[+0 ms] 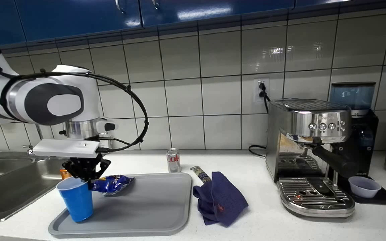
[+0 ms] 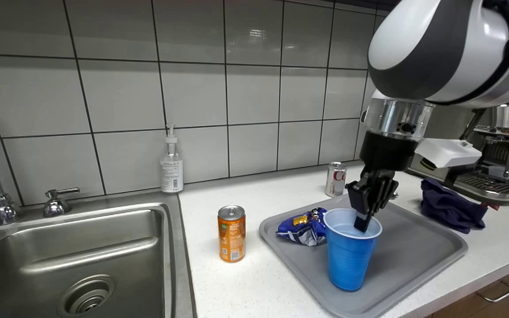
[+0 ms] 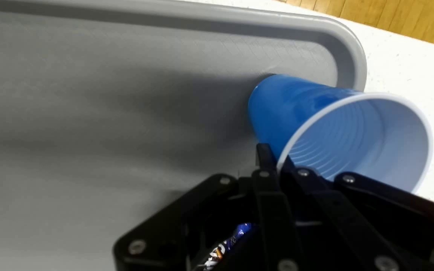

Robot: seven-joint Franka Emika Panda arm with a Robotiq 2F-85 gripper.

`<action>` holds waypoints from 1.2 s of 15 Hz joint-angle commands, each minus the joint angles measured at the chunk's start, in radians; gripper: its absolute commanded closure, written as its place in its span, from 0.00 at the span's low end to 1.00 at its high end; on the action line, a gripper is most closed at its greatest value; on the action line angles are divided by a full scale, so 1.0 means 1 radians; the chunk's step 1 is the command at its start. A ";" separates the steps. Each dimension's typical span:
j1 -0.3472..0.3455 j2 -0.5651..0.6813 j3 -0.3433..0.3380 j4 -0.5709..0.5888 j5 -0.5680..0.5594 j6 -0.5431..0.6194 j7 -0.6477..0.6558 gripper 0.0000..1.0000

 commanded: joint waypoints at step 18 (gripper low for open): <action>-0.036 -0.052 0.007 0.009 0.017 -0.039 -0.097 0.00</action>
